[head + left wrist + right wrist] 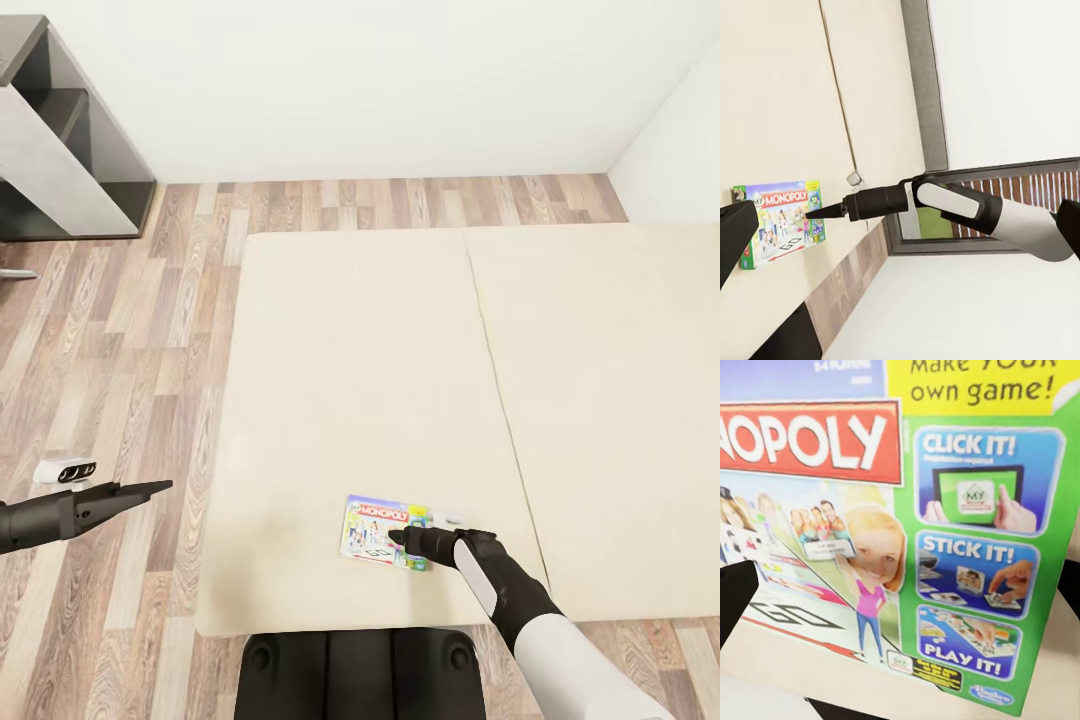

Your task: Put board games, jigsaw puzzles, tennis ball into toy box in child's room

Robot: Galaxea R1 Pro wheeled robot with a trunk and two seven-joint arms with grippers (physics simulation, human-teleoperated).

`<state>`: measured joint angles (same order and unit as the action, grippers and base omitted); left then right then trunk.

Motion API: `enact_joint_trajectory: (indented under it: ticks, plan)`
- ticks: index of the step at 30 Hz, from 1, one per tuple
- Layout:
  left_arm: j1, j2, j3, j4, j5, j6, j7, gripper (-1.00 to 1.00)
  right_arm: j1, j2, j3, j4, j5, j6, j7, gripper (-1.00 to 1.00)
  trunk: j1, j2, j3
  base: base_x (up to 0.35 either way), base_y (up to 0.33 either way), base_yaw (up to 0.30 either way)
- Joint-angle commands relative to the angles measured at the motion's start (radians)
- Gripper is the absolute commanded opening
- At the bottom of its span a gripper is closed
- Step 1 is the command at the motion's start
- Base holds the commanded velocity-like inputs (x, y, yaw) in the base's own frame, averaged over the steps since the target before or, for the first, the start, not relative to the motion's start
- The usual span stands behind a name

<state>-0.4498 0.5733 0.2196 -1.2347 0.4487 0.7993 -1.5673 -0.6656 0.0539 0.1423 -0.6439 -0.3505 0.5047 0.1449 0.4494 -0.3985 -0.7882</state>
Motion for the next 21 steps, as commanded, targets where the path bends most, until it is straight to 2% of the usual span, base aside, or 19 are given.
enact_joint_trajectory:
  ticks: [1,21]
  plan:
    - [0.0,0.0,0.0,0.0,0.0,0.011,-0.004,1.0,0.0,0.0,0.0,-0.002,-0.001,0.005,0.001,1.0,0.001,-0.002,-0.001,0.0,0.0,0.0]
    - [-0.001,0.0,0.0,0.0,0.0,0.011,-0.004,1.0,-0.001,-0.002,0.0,-0.009,-0.002,0.005,0.001,1.0,0.001,-0.002,-0.001,0.0,0.0,0.0]
